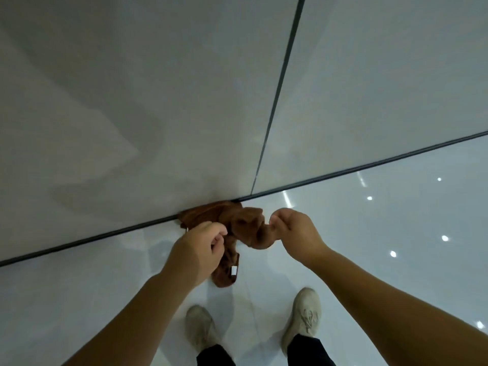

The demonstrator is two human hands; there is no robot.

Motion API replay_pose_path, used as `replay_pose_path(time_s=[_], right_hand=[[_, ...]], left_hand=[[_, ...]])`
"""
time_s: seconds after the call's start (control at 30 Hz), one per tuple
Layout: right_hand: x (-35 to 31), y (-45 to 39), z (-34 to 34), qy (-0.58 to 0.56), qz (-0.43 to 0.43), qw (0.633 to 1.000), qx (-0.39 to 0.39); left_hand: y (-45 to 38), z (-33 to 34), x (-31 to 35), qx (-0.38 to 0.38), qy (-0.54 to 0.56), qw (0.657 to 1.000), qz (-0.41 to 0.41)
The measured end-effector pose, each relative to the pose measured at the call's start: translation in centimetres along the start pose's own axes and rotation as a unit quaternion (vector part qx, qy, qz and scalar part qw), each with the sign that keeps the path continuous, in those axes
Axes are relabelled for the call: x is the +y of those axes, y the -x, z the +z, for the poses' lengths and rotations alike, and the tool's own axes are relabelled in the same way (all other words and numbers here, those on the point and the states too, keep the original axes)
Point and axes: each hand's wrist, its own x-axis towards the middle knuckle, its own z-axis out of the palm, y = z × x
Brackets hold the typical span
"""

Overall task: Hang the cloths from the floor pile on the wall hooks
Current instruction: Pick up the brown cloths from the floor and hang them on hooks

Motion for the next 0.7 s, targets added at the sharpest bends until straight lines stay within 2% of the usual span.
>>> replay_pose_path(time_s=[0.13,0.23,0.43,0.5,0.7], right_hand=[[-7.4,4.7,-6.1,-0.035,-0.038,0.998,0.038],[-8.4,4.4,-7.4,-0.013,-0.039,0.999,0.036],[2.1,-0.4,-0.8,0.054,0.053,0.997,-0.002],[6.8,-3.3,2.8,0.086,0.064,0.994,-0.023],[19.9,-15.4,14.6,0.156,0.085,0.982,-0.071]], left_hand=[[1.1,-7.0,6.3,0.011,0.000,1.000,0.000],[0.6,-8.7,6.7,0.040,-0.002,0.999,0.007],[-0.1,0.1,-2.4,-0.024,-0.065,0.997,-0.037],[-0.8,4.5,-6.8,-0.032,-0.075,0.997,-0.016],[-6.6,17.7,-18.4,-0.080,-0.112,0.989,-0.045]])
